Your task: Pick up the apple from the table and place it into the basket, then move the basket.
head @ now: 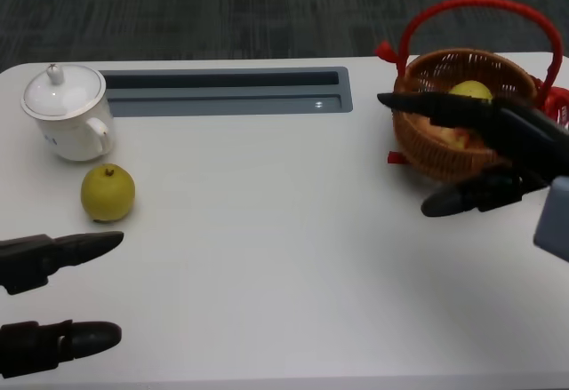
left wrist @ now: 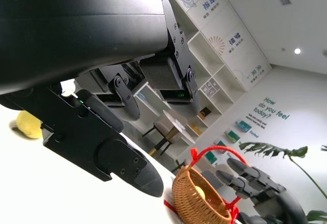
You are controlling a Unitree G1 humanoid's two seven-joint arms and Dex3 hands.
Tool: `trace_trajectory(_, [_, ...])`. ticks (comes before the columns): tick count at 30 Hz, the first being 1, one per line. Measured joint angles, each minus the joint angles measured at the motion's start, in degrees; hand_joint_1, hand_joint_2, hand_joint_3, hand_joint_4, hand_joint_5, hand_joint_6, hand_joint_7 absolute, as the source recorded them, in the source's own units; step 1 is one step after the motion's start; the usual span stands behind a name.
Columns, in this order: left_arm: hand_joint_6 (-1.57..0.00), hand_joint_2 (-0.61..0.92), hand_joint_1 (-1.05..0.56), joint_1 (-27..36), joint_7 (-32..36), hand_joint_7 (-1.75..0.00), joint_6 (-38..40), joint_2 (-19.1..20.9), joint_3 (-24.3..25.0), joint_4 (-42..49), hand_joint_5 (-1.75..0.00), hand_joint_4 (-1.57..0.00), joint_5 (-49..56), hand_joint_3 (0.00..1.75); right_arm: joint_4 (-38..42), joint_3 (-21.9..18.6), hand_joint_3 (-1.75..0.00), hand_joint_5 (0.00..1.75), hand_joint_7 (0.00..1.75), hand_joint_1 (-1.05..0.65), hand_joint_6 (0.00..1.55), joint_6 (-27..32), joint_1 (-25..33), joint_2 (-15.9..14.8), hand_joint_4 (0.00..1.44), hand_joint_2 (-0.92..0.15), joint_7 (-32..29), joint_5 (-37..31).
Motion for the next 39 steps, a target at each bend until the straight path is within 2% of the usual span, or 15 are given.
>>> trace_trajectory(2, [-0.9,0.65,-0.59,-0.69,-0.36,0.0,0.34,0.06,-0.31,0.01,0.0,-0.98,-0.14,0.0,-3.34,-0.26,0.0,0.02,0.01,-0.44,0.42,-1.95,3.13,0.97,0.46,-0.8,1.62,3.78])
trace_trajectory(5, [-0.9,0.64,-0.59,-1.48,-0.74,0.0,0.71,0.07,-0.83,0.04,-0.01,-0.99,-0.17,0.0,-8.27,-0.27,-0.01,0.02,0.02,-0.47,0.44,-3.58,7.63,2.68,0.48,-0.82,4.45,8.68])
trace_trajectory(10, [-0.9,0.64,-0.57,-1.96,-1.42,0.0,2.23,0.07,-1.74,0.02,0.0,-0.98,-0.49,0.0,-14.65,0.16,0.0,0.03,0.02,-0.44,0.51,-5.12,12.96,5.35,0.57,-0.82,5.67,11.76])
trace_trajectory(16, [-0.9,0.64,-0.58,-3.54,-1.85,0.0,2.67,0.01,-2.71,-0.05,-0.01,-0.99,-0.66,0.0,-14.82,0.82,-0.01,0.02,0.01,-0.41,0.55,-8.07,15.87,11.07,0.63,-0.84,6.2,14.01])
trace_trajectory(19, [-0.91,0.64,-0.59,-4.06,-2.24,0.0,2.68,-0.03,-3.45,-0.09,-0.01,-0.99,-0.72,0.0,-14.06,0.78,0.0,0.01,0.01,-0.41,0.56,-8.6,16.16,12.76,0.63,-0.83,6.01,13.61])
trace_trajectory(28, [-0.91,0.61,-0.55,-4.74,-3.03,0.0,3.66,-0.13,-4.45,-1.15,-0.01,-1.0,-1.99,0.0,-11.15,0.44,0.0,0.01,0.01,-0.35,0.59,-9.59,17.28,15.9,0.65,-0.81,4.55,12.69])
trace_trajectory(39, [-0.9,0.62,-0.53,-6.49,-6.0,0.0,3.62,-0.22,-5.71,-0.71,0.0,-0.97,-5.28,0.01,-10.39,-0.65,0.0,0.01,0.01,-0.38,0.6,-11.66,18.42,16.2,0.66,-0.82,2.11,10.98])
